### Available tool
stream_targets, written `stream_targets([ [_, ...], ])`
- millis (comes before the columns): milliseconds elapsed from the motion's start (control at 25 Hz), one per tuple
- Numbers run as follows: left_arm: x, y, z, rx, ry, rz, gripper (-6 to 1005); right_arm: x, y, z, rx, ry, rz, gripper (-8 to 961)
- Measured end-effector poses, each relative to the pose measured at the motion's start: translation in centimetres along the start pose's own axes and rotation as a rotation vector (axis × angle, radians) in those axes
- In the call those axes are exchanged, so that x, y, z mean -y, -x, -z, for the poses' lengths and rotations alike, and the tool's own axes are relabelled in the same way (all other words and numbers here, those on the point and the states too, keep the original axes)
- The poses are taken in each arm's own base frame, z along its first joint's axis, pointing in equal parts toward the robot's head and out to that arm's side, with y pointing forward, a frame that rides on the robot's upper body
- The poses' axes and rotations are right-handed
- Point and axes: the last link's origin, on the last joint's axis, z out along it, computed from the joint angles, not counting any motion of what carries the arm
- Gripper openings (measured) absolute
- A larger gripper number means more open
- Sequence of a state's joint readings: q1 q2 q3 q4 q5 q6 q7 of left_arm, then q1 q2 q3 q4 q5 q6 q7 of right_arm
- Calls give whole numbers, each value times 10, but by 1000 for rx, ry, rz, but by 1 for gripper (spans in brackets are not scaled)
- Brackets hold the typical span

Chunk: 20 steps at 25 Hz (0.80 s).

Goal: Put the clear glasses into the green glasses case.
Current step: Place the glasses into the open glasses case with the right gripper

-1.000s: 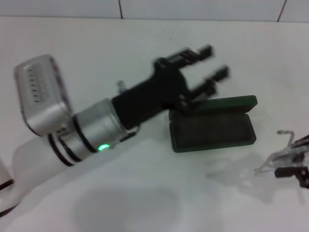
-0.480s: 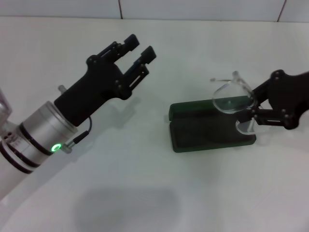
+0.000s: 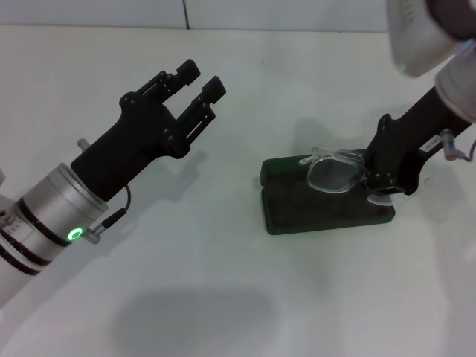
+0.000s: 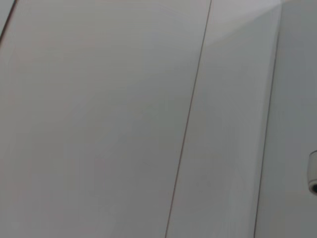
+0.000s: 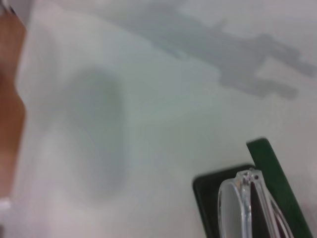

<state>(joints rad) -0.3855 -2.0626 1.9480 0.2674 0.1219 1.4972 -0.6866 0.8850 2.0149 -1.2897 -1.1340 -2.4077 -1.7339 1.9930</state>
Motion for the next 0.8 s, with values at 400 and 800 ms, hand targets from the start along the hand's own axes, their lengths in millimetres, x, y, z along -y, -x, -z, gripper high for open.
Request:
stream_targets([
  [400,1,-1,-1,3,5,1,521,-6,15,-14,-134,-36,80,121],
  [800,1,-1,-1,5,9,3,521,-11,18,-38,-250,-87,111,122],
])
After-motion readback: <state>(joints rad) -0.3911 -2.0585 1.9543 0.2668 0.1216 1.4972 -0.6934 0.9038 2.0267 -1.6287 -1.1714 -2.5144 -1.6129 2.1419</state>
